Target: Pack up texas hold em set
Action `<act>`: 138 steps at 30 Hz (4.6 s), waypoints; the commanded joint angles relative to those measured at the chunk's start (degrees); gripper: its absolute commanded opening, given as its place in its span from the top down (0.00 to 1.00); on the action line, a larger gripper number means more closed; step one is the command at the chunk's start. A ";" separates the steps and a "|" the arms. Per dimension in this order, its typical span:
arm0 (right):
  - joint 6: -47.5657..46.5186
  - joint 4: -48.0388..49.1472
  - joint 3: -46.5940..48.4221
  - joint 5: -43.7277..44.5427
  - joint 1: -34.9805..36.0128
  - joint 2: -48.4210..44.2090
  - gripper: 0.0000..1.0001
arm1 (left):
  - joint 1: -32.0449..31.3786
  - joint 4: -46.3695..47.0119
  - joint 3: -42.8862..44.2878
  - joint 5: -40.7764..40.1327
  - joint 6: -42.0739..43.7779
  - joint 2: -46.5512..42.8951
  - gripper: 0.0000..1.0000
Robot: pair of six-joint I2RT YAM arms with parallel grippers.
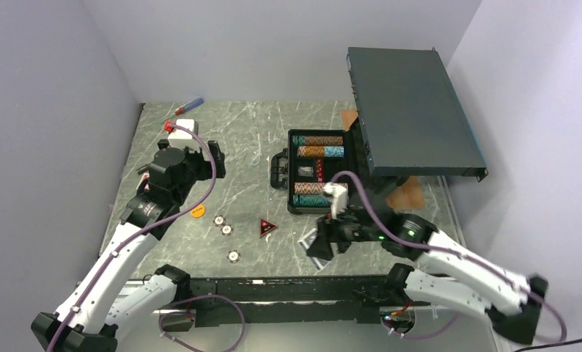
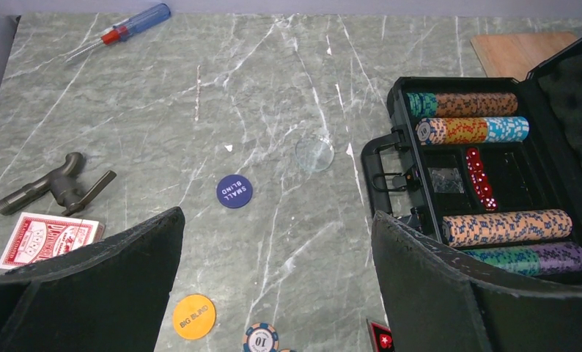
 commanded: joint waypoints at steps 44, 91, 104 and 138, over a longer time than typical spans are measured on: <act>-7.37 -25.69 71.65 58.14 -15.29 89.65 1.00 | 0.33 1.84 1.04 -2.83 -0.27 -1.92 0.01; -8.85 -14.36 57.19 49.87 -17.65 77.19 0.22 | 0.33 0.85 1.91 -1.76 -0.22 0.06 0.01; -10.16 -6.64 58.25 58.70 -17.97 79.47 1.00 | 0.33 0.95 1.93 -0.74 -0.44 0.63 0.01; -11.19 -0.88 52.32 32.83 7.95 71.26 0.17 | 0.37 2.01 -0.51 -11.17 -0.77 -5.95 0.01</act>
